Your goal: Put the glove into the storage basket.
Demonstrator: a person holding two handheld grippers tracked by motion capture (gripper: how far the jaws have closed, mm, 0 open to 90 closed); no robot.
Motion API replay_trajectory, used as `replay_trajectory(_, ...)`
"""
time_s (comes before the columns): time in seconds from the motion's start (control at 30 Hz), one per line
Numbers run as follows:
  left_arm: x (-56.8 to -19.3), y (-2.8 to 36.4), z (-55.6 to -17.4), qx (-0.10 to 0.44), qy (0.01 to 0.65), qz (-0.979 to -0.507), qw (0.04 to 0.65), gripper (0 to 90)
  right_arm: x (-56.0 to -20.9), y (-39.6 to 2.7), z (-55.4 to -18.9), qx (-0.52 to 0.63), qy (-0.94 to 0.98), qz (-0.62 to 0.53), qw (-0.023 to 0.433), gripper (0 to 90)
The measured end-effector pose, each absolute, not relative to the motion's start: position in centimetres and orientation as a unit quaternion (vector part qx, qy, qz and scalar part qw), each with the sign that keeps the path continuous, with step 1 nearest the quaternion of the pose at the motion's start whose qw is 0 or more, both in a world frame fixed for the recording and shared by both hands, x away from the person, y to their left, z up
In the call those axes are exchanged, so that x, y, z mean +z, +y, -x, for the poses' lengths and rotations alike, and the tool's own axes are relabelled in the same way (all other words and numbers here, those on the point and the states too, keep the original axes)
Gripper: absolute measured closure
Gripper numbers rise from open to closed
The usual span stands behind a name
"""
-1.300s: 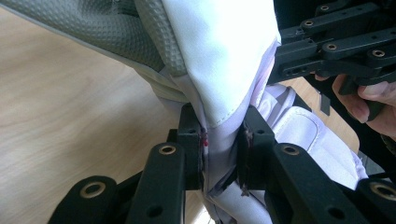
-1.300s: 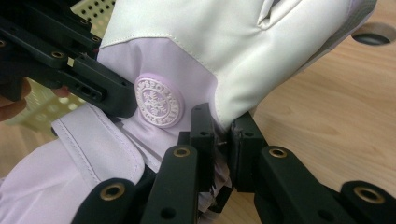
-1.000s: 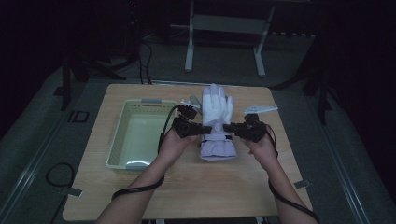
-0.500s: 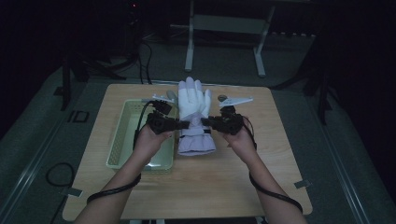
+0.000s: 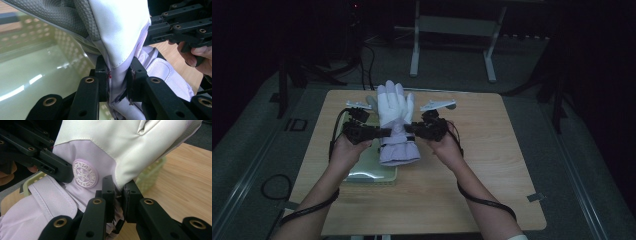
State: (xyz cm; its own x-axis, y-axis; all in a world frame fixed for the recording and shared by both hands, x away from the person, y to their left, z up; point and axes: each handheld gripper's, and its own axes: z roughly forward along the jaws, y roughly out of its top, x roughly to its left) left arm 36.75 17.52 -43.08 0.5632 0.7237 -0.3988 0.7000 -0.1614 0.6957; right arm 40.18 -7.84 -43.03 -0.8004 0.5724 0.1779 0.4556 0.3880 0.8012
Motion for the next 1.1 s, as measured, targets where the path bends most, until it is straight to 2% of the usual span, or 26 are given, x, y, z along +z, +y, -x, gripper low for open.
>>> replay_trajectory(0.33, -43.6, 22.5, -35.6, 0.025, 0.493, -0.748, 0.444, 74.8, -43.7, -2.3, -40.4, 0.461, 0.836, -0.293, 0.046, 82.0)
replay_trajectory(0.57, -44.9, 24.5, -35.6, 0.023, 0.510, -0.737, 0.443, 74.7, -44.5, 0.2, -40.9, 0.450, 0.845, -0.284, 0.043, 81.9)
replay_trajectory(1.1, -50.1, 24.1, -36.7, -0.005, 0.530, -0.739, 0.416, 74.6, -49.5, 1.0, -41.7, 0.405, 0.861, -0.306, 0.033, 81.9)
